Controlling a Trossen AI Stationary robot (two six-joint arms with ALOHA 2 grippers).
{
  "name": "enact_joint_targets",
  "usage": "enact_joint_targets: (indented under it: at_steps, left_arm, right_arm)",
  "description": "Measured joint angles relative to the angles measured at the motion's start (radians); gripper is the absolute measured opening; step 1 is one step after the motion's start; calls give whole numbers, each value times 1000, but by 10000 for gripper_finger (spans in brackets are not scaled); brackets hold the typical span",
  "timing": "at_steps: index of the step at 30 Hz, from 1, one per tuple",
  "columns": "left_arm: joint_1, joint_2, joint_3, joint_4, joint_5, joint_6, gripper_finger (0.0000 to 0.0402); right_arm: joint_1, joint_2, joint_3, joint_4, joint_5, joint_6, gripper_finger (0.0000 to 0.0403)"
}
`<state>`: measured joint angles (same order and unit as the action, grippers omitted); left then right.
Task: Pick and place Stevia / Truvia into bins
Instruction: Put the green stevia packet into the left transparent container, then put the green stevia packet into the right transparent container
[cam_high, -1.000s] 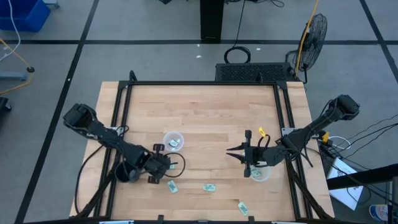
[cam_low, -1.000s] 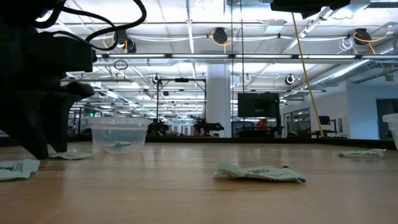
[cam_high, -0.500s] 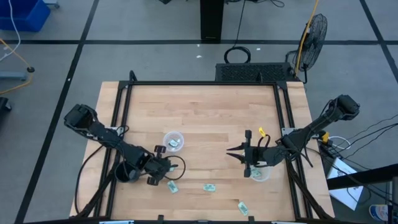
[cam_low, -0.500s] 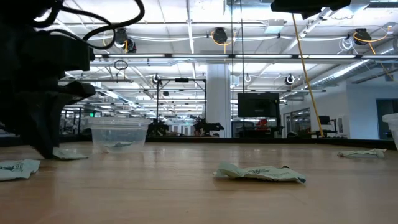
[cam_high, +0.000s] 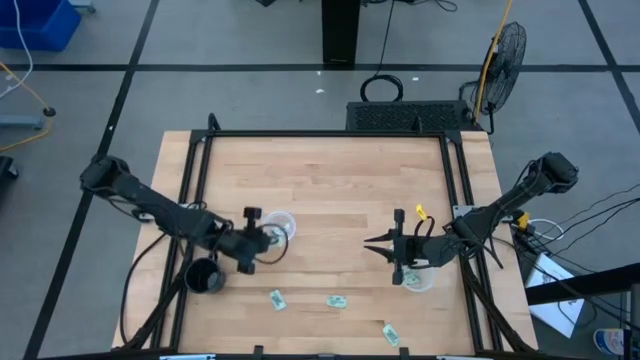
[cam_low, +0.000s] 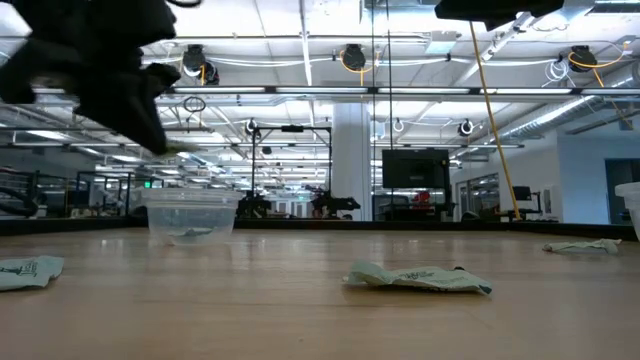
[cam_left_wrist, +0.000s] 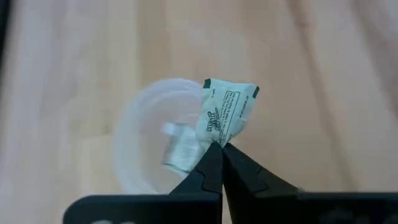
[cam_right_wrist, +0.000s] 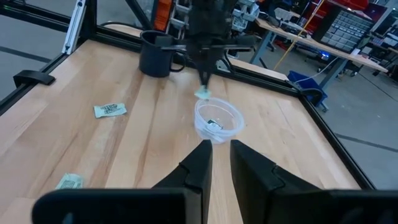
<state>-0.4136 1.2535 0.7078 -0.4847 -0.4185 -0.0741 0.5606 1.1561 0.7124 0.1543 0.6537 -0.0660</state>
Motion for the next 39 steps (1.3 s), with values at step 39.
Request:
enact_joint_targets:
  at_steps: [39]
  left_arm:
    - [257,125,84,8,-14,283,104]
  right_arm:
    - [-195,11,282,-493,-45,141,50]
